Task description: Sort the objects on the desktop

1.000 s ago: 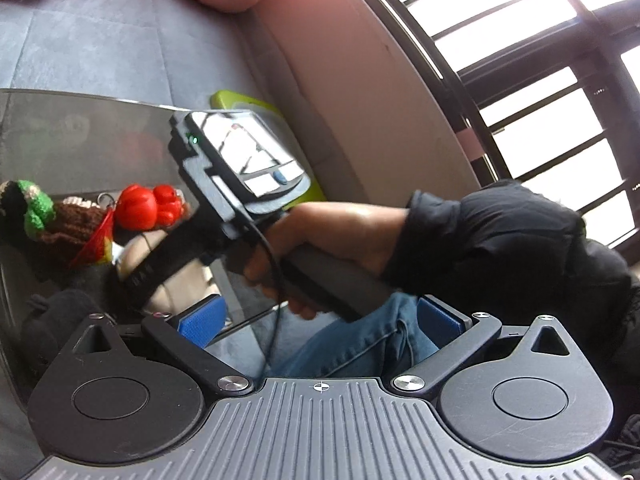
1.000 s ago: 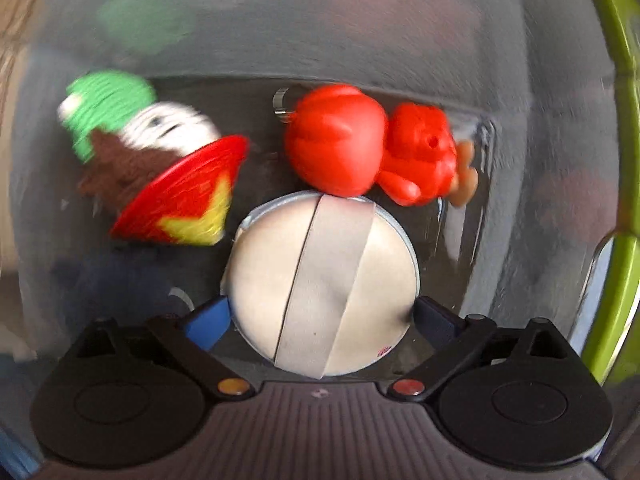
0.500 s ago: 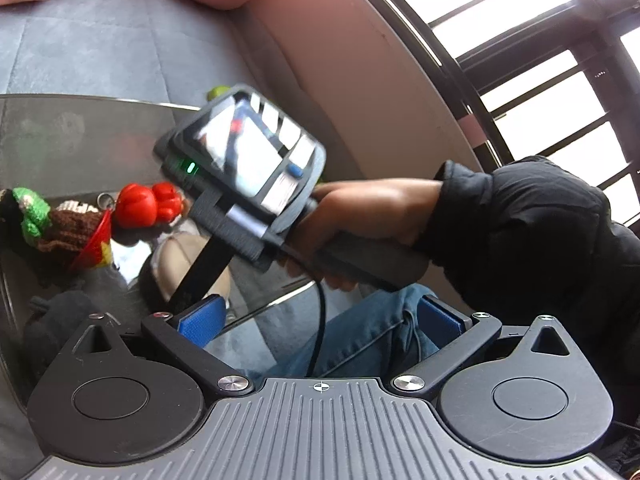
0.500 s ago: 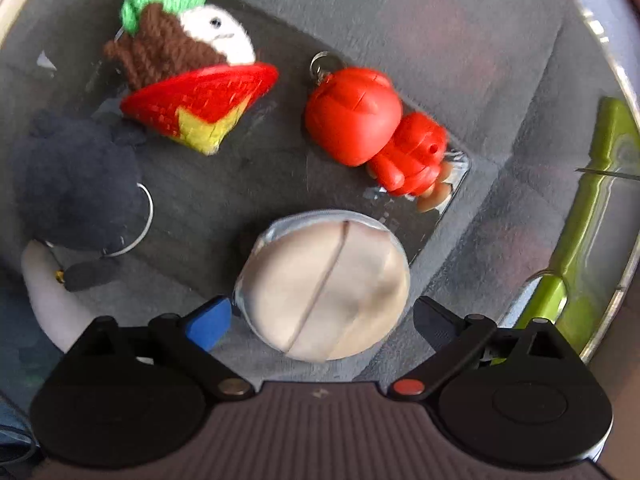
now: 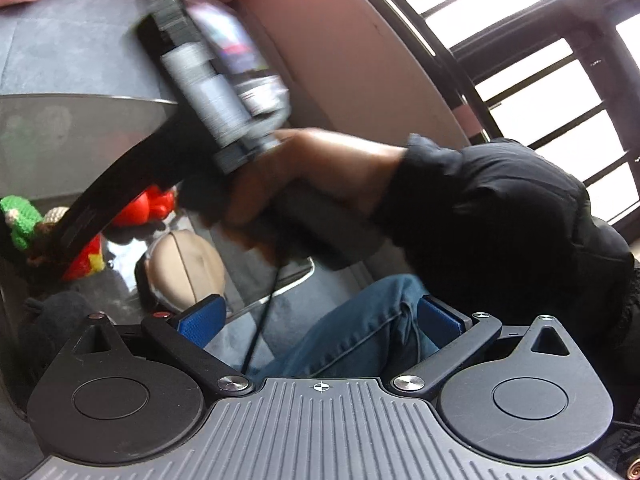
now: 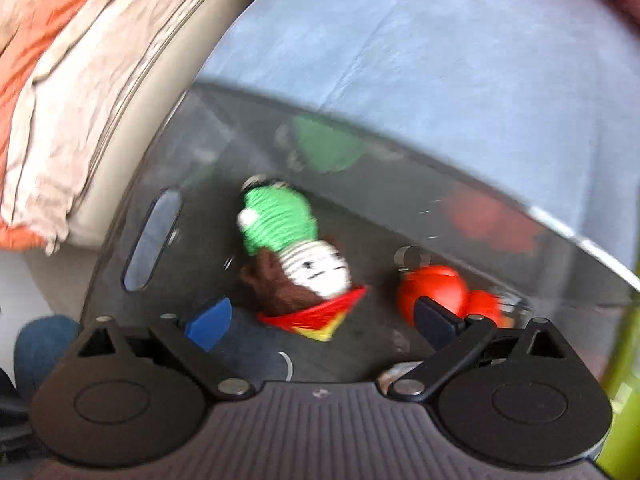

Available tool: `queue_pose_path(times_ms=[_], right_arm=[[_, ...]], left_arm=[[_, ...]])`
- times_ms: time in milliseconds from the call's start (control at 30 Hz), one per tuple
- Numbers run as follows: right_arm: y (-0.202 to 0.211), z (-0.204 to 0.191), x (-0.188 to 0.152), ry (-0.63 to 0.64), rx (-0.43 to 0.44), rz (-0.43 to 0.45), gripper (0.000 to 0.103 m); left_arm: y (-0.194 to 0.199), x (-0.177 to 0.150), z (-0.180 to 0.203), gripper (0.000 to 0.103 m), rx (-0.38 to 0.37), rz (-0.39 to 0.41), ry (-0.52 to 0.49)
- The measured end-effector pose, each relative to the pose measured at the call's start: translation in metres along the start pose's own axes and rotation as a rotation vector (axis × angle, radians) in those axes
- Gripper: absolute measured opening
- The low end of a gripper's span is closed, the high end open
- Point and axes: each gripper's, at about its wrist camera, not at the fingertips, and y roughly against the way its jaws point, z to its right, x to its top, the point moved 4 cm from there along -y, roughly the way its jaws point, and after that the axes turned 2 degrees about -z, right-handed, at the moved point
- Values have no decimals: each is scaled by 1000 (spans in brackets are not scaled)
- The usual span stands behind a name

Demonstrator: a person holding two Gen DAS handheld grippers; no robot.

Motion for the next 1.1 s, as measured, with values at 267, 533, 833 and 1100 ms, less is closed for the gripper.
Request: queue_pose_path(times_ms=[267, 533, 833, 1100], right_arm=[[-76, -6, 10, 3, -130, -40, 66], [-58, 7, 6, -54, -88, 20, 76], [102, 55, -105, -300, -1, 467, 103], [80, 181, -224, -893, -98, 485, 103]], left_arm=[[1, -1, -9, 103, 2, 1, 23], [-10, -2, -23, 103, -40, -46, 49], [-31, 2, -22, 103, -108, -89, 81], [-66, 10, -20, 103, -185, -80, 172]])
